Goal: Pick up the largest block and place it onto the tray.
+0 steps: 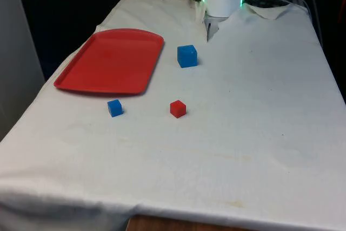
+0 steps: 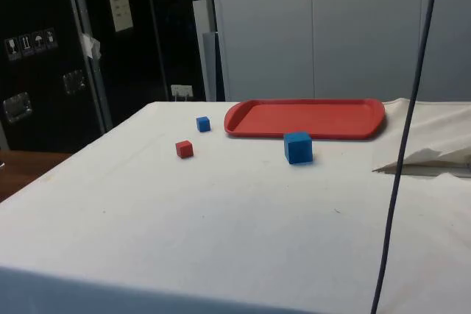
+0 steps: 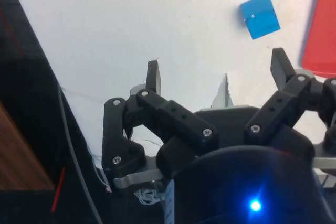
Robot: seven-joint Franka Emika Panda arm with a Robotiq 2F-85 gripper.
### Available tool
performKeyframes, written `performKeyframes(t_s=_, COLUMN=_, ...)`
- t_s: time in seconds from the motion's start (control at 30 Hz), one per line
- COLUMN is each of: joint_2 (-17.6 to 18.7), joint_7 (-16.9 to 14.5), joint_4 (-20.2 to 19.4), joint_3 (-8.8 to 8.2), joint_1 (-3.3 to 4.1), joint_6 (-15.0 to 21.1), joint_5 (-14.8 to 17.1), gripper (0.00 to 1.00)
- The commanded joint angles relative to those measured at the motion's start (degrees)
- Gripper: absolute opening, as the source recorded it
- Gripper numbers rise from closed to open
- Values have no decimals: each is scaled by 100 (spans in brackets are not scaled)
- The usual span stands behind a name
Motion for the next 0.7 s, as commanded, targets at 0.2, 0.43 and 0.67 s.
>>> performKeyframes(t_s=0.2, joint_2=-292, joint_7=229, joint_4=-418, joint_3=132, joint_1=34, joint_6=160, joint_5=-286, gripper=100)
performKeyframes(t_s=0.43, joint_2=-516, joint_7=395, joint_4=-837, joint_3=258, joint_1=23, joint_6=361, joint_5=-476, gripper=100)
performKeyframes(t_s=0.67, joint_2=-762, joint_7=521, joint_4=-1283, joint_3=344, joint_1=6, joint_6=561, joint_5=-676, gripper=100)
